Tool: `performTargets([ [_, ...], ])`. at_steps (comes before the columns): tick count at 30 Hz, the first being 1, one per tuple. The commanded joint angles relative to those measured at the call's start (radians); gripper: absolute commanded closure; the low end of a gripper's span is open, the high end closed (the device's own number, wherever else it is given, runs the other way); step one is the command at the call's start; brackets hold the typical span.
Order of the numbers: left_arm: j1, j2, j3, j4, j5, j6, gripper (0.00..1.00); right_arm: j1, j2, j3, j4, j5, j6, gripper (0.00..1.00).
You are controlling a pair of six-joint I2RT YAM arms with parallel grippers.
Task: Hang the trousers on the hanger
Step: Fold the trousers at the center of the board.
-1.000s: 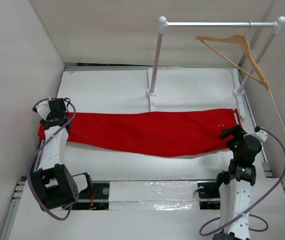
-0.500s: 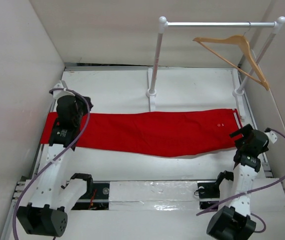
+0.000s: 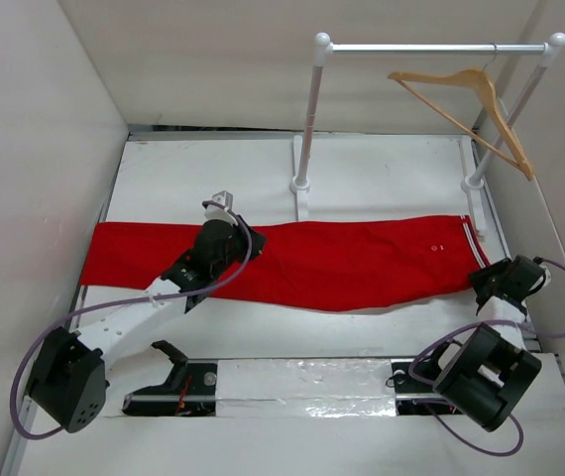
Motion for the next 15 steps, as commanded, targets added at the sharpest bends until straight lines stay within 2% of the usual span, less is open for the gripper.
performTargets([
  [1,-0.053,0.009,-0.046,0.135,-0.043,0.005,1.0,-0.007,-0.028,-0.022,0.154,-0.037,0.034,0.63],
  [2,-0.078,0.026,-0.057,0.14,-0.062,0.019,1.0,-0.007,-0.048,-0.035,0.176,-0.036,0.046,0.82],
  [3,-0.105,0.036,-0.063,0.14,-0.118,0.024,1.0,-0.007,-0.072,-0.046,0.208,-0.049,0.047,0.95],
  [4,-0.159,0.046,-0.061,0.128,-0.149,0.03,1.0,-0.007,-0.104,-0.072,0.227,-0.065,0.044,1.0],
  [7,-0.23,0.079,-0.055,0.108,-0.253,0.033,1.0,0.051,-0.301,-0.12,0.274,-0.147,-0.004,1.0],
  [9,-0.262,0.09,-0.064,0.108,-0.302,0.016,1.0,0.097,-0.442,-0.103,0.185,-0.233,-0.077,1.0],
  [11,-0.271,0.096,-0.101,0.132,-0.298,0.005,1.0,0.203,-0.554,-0.071,0.136,-0.291,-0.114,1.0],
  [15,-0.271,0.135,-0.144,0.171,-0.303,-0.015,1.0,0.448,-0.639,-0.01,0.038,-0.269,-0.119,1.0],
])
